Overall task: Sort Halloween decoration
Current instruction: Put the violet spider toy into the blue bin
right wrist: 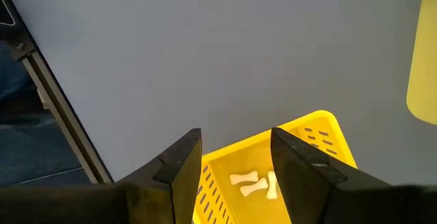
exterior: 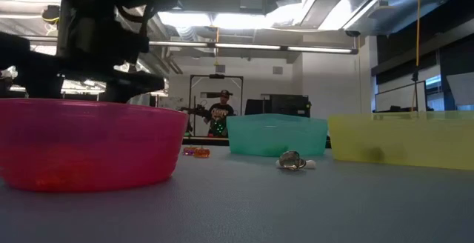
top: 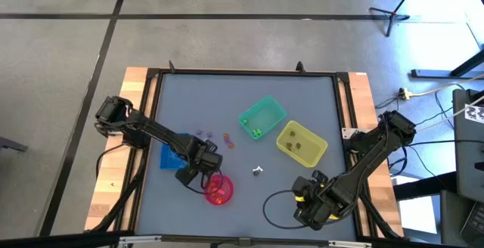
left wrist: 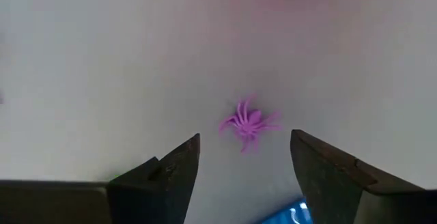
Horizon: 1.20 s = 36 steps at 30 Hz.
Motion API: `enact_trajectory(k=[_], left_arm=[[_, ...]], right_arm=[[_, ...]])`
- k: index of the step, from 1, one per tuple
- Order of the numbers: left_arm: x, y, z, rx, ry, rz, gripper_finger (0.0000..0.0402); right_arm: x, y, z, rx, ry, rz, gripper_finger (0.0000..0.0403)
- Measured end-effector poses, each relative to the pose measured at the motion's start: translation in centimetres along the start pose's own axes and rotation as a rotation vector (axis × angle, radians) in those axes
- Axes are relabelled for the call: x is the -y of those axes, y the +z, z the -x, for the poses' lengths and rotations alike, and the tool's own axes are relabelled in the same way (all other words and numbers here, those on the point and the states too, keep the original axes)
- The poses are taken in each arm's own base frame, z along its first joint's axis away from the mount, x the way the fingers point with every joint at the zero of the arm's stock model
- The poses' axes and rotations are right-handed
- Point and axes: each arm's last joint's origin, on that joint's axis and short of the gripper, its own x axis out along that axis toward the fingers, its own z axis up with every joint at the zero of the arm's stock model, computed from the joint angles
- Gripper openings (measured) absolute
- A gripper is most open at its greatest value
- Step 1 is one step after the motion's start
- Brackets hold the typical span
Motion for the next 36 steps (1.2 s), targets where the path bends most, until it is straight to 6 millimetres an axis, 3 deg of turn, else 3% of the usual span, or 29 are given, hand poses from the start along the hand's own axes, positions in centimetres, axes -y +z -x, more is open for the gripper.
enact_trajectory(k=[15, 25, 36], left_arm=[[0.2, -0.7, -1.7, 0.04, 0.008, -0.052, 0.0201], [0.3, -0.9, -1.9, 0.042, 0.0, -0.048, 0.02], [0.3, -0.9, -1.9, 0.04, -0.009, -0.046, 0.0142]], right_arm=[[0.0, 0.0, 0.0, 0.0, 0.0, 0.003, 0.0172], [0.0, 0.0, 0.0, 0.0, 0.0, 0.003, 0.0172], [0.0, 0.0, 0.0, 0.0, 0.0, 0.003, 0.0172]])
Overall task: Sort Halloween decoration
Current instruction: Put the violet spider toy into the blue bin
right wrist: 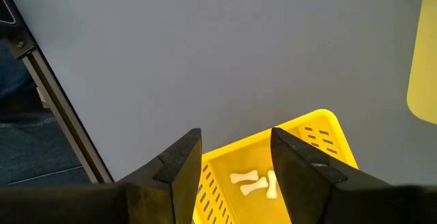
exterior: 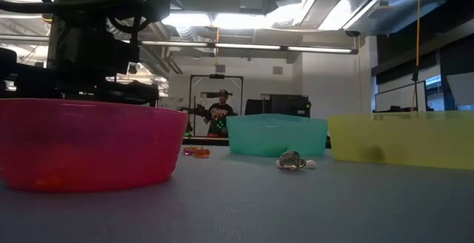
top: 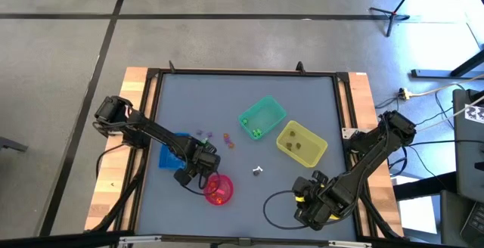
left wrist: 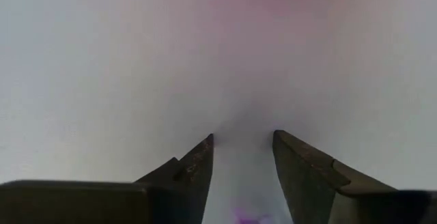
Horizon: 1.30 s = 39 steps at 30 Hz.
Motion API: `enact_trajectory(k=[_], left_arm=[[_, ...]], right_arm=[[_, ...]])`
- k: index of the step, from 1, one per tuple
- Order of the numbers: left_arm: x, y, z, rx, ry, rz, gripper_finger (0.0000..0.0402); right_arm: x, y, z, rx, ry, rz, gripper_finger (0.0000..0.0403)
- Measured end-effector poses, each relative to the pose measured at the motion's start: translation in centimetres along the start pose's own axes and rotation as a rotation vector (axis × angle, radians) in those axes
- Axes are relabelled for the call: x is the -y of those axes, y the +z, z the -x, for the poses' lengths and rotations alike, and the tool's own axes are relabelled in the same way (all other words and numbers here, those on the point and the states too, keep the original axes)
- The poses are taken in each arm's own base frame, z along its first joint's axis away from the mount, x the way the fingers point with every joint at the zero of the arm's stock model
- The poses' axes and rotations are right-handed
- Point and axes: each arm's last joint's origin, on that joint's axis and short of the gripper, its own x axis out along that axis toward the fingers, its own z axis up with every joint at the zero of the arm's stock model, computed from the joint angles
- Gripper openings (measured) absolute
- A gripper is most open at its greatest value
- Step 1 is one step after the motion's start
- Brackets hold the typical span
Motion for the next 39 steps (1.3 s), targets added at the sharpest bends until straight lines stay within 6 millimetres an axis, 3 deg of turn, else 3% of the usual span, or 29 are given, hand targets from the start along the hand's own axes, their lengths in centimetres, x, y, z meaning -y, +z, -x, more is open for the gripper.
enact_trajectory(k=[12, 21, 25, 30, 39], left_arm=[[0.0, 0.1, 0.1, -0.008, 0.0, 0.019, 0.0118], [-0.8, 1.1, 2.9, -0.096, 0.051, 0.171, 0.0118], [-1.5, 1.0, 3.8, -0.122, 0.042, 0.364, 0.0118], [-2.2, 0.5, 3.9, -0.139, 0.044, 0.51, 0.0118], [-2.3, -0.2, 3.3, -0.163, 0.038, 0.549, 0.0118]], right_arm=[[0.0, 0.0, 0.0, 0.0, 0.0, 0.0, 0.0172], [0.0, 0.0, 0.0, -0.001, -0.001, 0.001, 0.0172], [0.0, 0.0, 0.0, 0.0, 0.0, 0.0, 0.0172], [0.0, 0.0, 0.0, -0.001, 0.0, 0.0, 0.0172], [0.0, 0.0, 0.0, 0.0, 0.0, 0.0, 0.0172]])
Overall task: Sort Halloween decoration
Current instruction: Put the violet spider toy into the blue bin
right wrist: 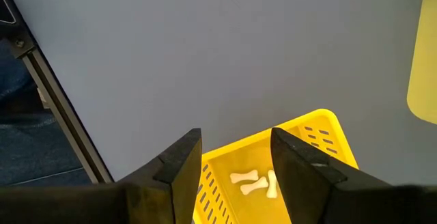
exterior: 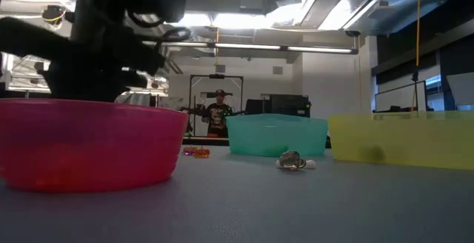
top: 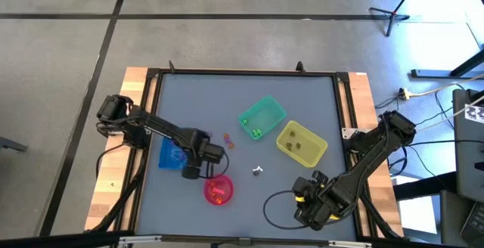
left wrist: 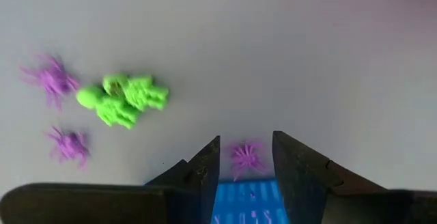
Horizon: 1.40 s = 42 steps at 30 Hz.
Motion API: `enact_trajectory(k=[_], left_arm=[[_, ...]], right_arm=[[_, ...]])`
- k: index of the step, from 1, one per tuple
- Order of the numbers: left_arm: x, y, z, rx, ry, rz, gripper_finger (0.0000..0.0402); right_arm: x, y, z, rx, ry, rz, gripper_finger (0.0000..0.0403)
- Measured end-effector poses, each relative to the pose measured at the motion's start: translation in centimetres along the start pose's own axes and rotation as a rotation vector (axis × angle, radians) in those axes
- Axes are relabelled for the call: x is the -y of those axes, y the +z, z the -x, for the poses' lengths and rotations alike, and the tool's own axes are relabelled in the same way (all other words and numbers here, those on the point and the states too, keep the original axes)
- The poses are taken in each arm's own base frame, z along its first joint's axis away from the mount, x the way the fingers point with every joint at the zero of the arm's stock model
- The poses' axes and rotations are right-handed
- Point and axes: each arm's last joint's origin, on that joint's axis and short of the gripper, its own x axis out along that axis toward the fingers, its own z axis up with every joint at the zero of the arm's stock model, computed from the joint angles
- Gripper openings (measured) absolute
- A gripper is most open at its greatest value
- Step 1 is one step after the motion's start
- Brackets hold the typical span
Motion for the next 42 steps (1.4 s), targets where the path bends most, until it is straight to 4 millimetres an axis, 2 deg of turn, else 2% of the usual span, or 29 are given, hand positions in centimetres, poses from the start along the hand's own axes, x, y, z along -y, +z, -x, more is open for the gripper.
enact_trajectory(k=[6, 29, 42], left_arm=[[-0.1, -0.7, -0.9, -0.041, 0.005, -0.007, 0.0118], [-0.2, -1.6, -0.9, -0.128, 0.022, -0.035, 0.0117], [-0.2, -1.0, -0.9, -0.061, 0.022, -0.06, 0.0117]], right_arm=[[0.0, 0.0, 0.0, 0.0, 0.0, 0.0, 0.0172], [0.0, 0.0, 0.0, 0.0, 0.0, 0.0, 0.0172], [0.0, 0.0, 0.0, 0.0, 0.0, 0.0, 0.0172]])
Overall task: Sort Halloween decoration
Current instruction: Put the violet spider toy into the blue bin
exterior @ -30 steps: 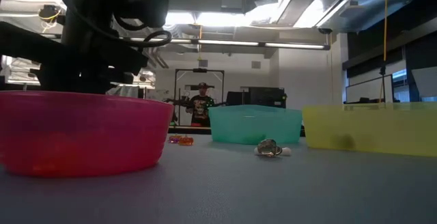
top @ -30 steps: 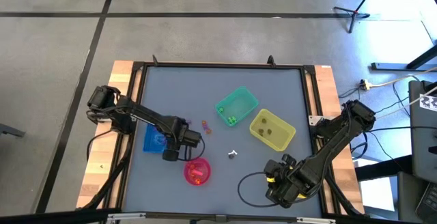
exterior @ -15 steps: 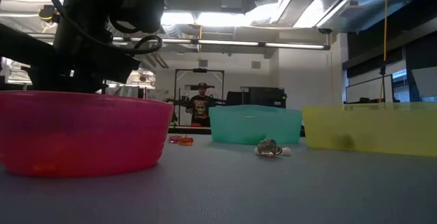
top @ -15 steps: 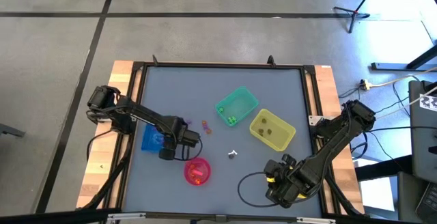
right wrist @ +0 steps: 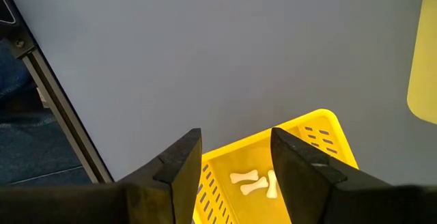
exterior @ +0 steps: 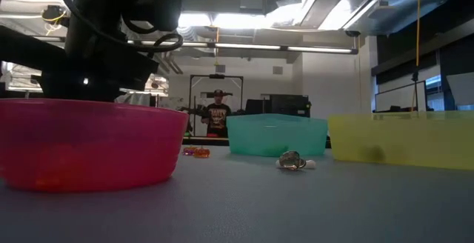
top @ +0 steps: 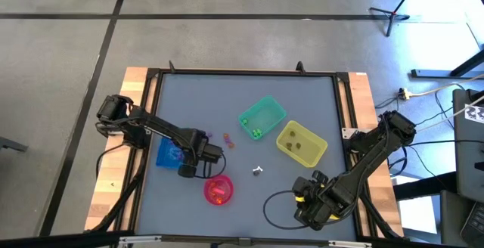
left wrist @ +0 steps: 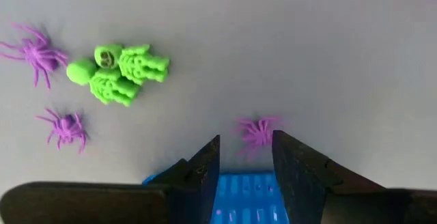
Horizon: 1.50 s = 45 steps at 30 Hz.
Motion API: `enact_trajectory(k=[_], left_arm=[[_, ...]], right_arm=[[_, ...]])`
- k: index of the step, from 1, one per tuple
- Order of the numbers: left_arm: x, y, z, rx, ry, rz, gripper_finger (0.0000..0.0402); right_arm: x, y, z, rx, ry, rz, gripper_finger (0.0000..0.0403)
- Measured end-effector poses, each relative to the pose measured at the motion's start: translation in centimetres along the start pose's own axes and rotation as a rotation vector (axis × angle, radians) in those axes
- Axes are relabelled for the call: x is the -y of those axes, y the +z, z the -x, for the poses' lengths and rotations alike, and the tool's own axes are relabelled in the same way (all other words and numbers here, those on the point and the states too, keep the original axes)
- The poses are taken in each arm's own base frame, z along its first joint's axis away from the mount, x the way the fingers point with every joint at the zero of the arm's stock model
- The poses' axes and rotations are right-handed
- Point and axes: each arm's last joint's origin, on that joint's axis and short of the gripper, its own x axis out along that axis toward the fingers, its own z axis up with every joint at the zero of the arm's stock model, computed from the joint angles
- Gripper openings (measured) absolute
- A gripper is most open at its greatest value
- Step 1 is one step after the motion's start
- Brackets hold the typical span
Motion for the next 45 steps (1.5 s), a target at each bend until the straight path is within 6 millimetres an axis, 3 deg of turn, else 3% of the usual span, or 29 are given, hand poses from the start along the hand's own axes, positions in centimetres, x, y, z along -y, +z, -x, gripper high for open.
enact_trajectory(k=[14, 25, 45], left_arm=[[-0.3, 0.0, 0.0, -0.001, -0.001, -0.042, 0.0117], [-0.5, -1.2, -1.8, -0.053, -0.004, -0.034, 0.0117], [-0.7, 1.0, -1.7, 0.178, -0.011, -0.011, 0.0117]], right_arm=[[0.0, 0.0, 0.0, 0.0, 0.0, 0.0, 0.0172], [0.0, 0.0, 0.0, 0.0, 0.0, 0.0, 0.0172], [0.0, 0.0, 0.0, 0.0, 0.0, 0.0, 0.0172]])
